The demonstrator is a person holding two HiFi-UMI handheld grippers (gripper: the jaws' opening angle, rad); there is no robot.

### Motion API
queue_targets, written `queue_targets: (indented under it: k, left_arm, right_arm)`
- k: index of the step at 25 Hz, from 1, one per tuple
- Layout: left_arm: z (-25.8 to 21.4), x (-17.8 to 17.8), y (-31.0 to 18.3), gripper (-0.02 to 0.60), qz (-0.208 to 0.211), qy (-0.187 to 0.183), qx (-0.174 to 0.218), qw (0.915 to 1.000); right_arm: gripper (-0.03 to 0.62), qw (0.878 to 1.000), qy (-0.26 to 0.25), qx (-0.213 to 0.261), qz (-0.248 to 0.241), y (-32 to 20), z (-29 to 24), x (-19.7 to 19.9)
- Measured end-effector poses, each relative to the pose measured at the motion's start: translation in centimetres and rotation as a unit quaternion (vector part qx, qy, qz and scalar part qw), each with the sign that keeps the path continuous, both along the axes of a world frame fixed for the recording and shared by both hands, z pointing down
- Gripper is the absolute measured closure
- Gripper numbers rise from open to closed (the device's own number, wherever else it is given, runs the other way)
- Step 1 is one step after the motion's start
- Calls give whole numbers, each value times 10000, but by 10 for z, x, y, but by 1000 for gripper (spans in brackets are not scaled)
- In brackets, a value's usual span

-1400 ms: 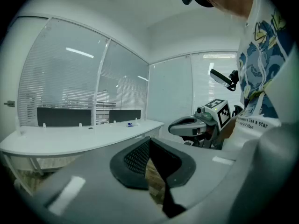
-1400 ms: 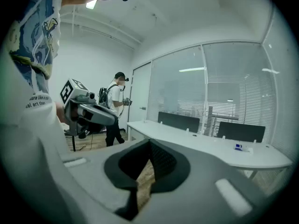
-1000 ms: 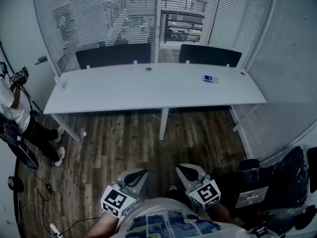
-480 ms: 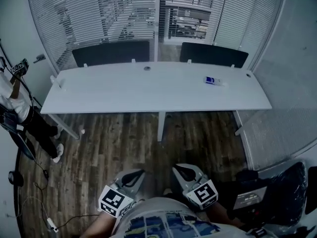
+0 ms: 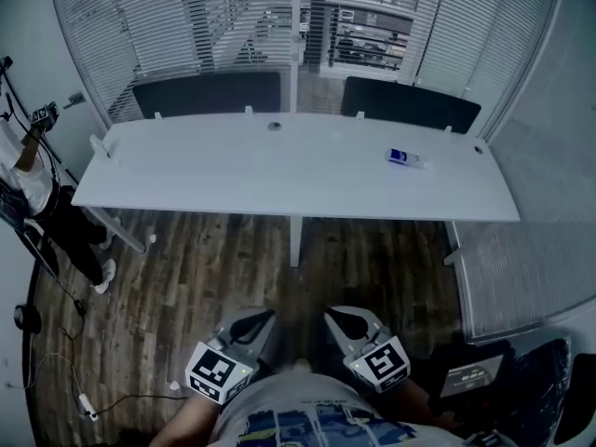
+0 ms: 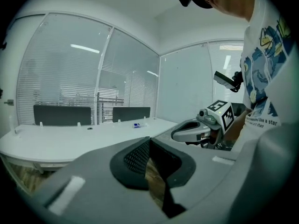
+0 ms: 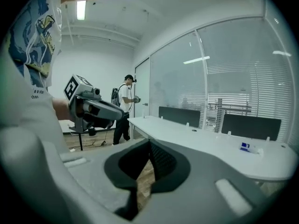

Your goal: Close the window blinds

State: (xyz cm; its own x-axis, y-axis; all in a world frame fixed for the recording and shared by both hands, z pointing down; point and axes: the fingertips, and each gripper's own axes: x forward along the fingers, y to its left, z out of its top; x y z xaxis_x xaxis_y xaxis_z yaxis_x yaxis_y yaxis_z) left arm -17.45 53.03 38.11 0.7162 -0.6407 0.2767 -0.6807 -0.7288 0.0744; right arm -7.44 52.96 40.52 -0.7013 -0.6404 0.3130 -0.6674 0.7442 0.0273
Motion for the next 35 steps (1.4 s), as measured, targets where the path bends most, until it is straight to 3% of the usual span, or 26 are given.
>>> queue_targets:
  k: [6, 11, 24, 31, 35]
  left_arm:
    - [1, 11, -31, 577, -51, -34, 10, 10000]
    - [8, 9, -86, 577, 42, 34, 11, 10000]
    - [-3, -18, -237, 577, 665, 131, 305, 9972]
    - [5, -52, -291, 577, 789, 78, 286, 9964]
    - [9, -55, -313, 577, 835, 76, 280, 9961]
  right_arm:
    - [591, 9999, 60, -84, 44, -27, 15, 21]
    - [591, 9997, 30, -59, 219, -73, 15, 17]
    - [591, 9967, 98, 92, 795, -219, 3, -15]
    - [591, 9949, 79, 129, 1002, -280, -10, -51]
    - [591, 9943, 201, 101, 1043, -300, 0, -49]
